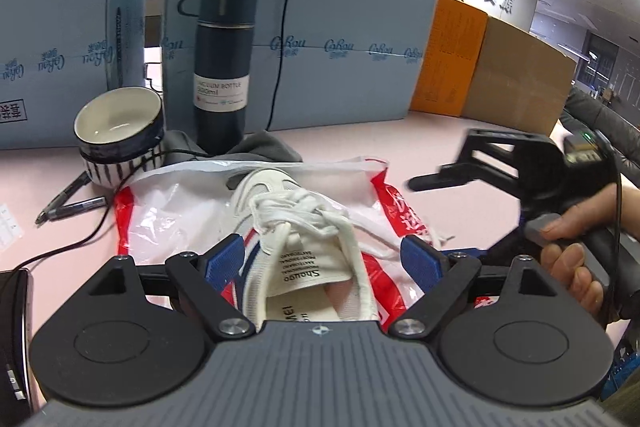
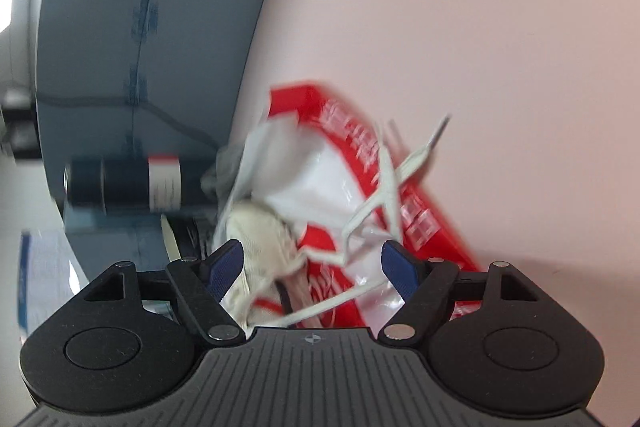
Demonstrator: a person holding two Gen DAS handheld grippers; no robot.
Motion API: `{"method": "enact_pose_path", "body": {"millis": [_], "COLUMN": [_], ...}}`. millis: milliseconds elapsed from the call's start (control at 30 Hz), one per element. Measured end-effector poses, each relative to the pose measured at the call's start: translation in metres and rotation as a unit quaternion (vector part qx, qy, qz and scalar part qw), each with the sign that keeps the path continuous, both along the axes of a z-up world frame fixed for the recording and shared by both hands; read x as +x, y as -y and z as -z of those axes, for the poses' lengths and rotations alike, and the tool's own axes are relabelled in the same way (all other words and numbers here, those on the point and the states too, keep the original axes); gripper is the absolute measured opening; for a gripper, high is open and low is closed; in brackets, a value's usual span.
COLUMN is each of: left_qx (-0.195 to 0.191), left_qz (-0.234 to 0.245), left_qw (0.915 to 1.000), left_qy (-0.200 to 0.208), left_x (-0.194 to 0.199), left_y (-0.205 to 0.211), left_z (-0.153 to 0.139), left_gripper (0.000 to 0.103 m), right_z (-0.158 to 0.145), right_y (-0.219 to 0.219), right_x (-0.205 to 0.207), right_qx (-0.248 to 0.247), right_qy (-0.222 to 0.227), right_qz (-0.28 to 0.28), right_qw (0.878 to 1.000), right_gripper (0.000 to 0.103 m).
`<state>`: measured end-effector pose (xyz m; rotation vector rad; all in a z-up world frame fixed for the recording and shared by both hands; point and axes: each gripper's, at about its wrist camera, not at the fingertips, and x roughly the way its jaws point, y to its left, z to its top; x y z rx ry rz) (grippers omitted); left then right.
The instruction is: Lace up shoes with both hands
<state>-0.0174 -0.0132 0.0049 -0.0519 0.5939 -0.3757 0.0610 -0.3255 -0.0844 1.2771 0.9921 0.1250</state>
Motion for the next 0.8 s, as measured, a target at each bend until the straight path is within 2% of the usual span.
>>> {"method": "enact_pose_path", "body": {"millis": [133,267,433,500,567,667,700,800], "left_qx": [0.004,0.007,0.022,0.017,0.021,0.028,0.029,0.032], "left_qz": [-0.006,-0.009,-0.015,-0.017,-0.017,-0.017,-0.019,-0.026], "left_qw": [1.0000,0.9999,0.9995,0.9996,0.9996,0.9993,0.9992,0.9991], "left_qy": [0.000,0.001,0.018,0.012,0.009,0.018,0.018,0.013], "left_x": [0.000,-0.004,-0.014,-0.014,-0.015,-0.019,-0.020,-0.020], "left_y": [-0.003,-0.003,-0.006,-0.008,-0.006,-0.005,-0.005,-0.007], "left_z": [-0.001,-0.001,-0.007,-0.005,-0.005,-0.007,-0.006,-0.004], "left_gripper": [0.084,0.084,0.084,0.084,0.084,0.084,0.085,0.085], "right_z": [0.010,0.017,-0.010,-0.016,-0.010,0.007,0.013,0.018], "right_y": [0.022,0.027,0.026,0.021,0.013,0.003,0.003,0.002], "right_x": [-0.010,-0.010,-0.021,-0.017,-0.006,0.001,0.003,0.005], "right_qx": [0.011,0.018,0.017,0.033,0.040,0.024,0.031,0.036], "right_qy": [0.004,0.021,0.031,0.047,0.038,0.013,0.006,0.011], "right_qz": [0.069,0.097,0.125,0.102,0.071,0.081,0.084,0.076], "right_qw": [0.998,0.995,0.992,0.993,0.996,0.996,0.996,0.996], "right_gripper": [0.080,0.080,0.080,0.084,0.084,0.084,0.084,0.084]}}
